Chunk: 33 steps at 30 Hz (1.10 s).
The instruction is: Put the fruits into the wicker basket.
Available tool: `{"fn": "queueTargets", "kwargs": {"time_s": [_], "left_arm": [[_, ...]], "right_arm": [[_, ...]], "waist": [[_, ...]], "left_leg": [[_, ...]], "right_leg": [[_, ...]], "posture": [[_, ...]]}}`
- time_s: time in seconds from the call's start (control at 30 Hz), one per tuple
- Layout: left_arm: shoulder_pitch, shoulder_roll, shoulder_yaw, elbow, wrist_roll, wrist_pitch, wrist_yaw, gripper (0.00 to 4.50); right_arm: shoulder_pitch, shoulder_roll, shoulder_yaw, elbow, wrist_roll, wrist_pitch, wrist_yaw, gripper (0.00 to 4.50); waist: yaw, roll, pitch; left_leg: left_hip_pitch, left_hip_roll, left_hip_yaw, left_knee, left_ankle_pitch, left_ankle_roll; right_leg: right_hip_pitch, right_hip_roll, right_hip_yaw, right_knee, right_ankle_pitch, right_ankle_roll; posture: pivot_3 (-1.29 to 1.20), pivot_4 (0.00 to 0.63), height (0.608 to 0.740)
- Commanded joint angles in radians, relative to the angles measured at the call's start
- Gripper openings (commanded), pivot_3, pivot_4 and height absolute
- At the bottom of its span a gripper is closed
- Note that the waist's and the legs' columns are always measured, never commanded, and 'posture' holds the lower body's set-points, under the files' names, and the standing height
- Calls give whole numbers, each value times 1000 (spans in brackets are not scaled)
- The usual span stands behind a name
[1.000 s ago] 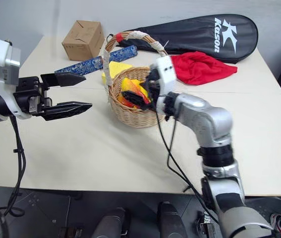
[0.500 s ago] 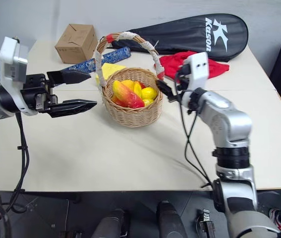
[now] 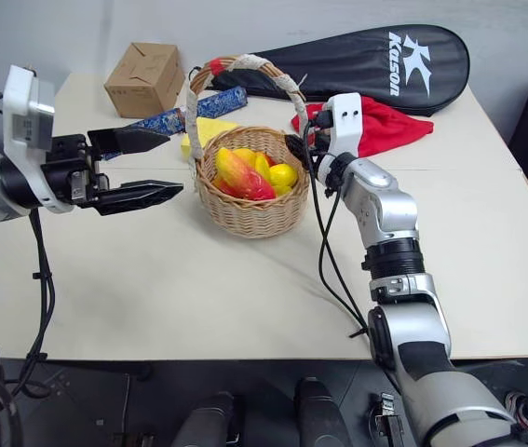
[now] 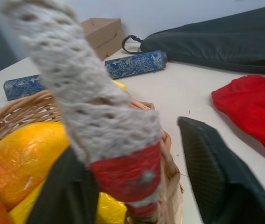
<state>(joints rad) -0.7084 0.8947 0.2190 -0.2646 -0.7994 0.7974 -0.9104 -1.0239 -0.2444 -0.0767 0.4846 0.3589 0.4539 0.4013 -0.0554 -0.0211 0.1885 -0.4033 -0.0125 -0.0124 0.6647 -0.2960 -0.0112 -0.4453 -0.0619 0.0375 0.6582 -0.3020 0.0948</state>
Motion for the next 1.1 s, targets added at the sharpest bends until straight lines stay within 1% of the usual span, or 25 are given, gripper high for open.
{"fn": "queueTargets", "kwargs": {"time_s": [0.03,0.1,0.13,0.27,0.4,0.47,0.53,0.6,0.7,0.83,0.9,0.93,1.0,1.07,1.1], "left_arm": [[-7,2,27,-17,-11,-6,8,4500],[-16,-5,15,-7,-9,-8,6,4500],[-25,-10,4,2,-5,-13,1,4500],[-63,-41,-36,36,12,-27,-17,4500],[-108,-93,-80,88,43,-70,-39,4500],[-122,-123,-96,112,55,-93,-53,4500],[-129,-149,-112,129,66,-114,-71,4500],[-135,-174,-127,146,83,-137,-82,4500],[-145,-215,-143,165,96,-160,-94,4500],[-153,-250,-162,174,109,-180,-120,4500],[-162,-259,-170,184,103,-166,-135,4500],[-167,-263,-173,190,98,-160,-143,4500],[-178,-267,-179,206,97,-149,-152,4500],[-186,-268,-187,220,101,-142,-165,4500],[-188,-267,-192,227,102,-137,-176,4500]], "right_arm": [[5,-21,-20,-85,-5,-20,15,1115],[28,-43,-45,-142,10,3,14,454],[45,-61,-68,-188,27,22,15,265],[126,-157,-154,-368,82,99,14,254],[264,-327,-290,-569,116,191,5,253],[347,-412,-367,-635,134,230,22,253],[430,-471,-441,-693,157,265,33,253],[519,-501,-502,-753,171,287,37,253],[635,-494,-564,-828,196,298,33,253],[774,-459,-563,-882,180,262,30,253],[818,-445,-558,-879,162,239,19,1002],[831,-432,-575,-880,186,247,16,1236],[863,-427,-615,-894,236,271,29,1946],[920,-453,-657,-923,283,300,73,2643],[972,-488,-684,-942,304,315,131,3015]], "waist": [[-1,0,0],[0,0,0],[1,0,0],[19,0,0],[40,0,0],[45,0,0],[52,0,0],[50,0,0],[40,0,0],[28,0,0],[27,0,0],[27,0,0],[29,0,0],[31,0,0],[32,0,0]], "left_leg": [[0,0,0,0,0,0],[0,0,-1,0,0,0],[0,0,-1,0,0,0],[-3,0,-3,1,0,0],[-3,-1,-3,1,0,0],[-3,-1,-2,1,-1,1],[-3,-1,-1,1,-2,4],[-2,-1,1,1,-2,5],[1,0,5,1,-3,6],[4,0,7,1,-2,6],[5,-1,8,1,-2,7],[6,-1,9,1,-2,6],[7,-1,10,1,-2,7],[7,-1,10,1,-2,7],[7,-1,10,1,-2,7]], "right_leg": [[0,0,0,0,0,0],[0,0,0,0,0,0],[0,0,0,0,0,0],[0,-1,-1,-1,0,0],[0,-1,-1,-2,0,0],[0,0,-2,-2,0,0],[0,0,-2,-2,0,0],[0,0,-2,-2,0,1],[0,1,-1,0,0,1],[1,1,2,0,0,1],[1,2,3,1,0,1],[1,2,4,1,0,1],[1,2,6,1,0,1],[1,2,8,1,0,1],[2,2,8,1,0,1]], "posture": [[0,150,740],[0,150,740],[0,150,740],[0,150,740],[0,150,740],[0,150,740],[0,150,740],[0,150,740],[0,150,740],[0,150,740],[0,150,740],[0,150,740],[0,150,740],[0,150,740],[0,150,740]]}}
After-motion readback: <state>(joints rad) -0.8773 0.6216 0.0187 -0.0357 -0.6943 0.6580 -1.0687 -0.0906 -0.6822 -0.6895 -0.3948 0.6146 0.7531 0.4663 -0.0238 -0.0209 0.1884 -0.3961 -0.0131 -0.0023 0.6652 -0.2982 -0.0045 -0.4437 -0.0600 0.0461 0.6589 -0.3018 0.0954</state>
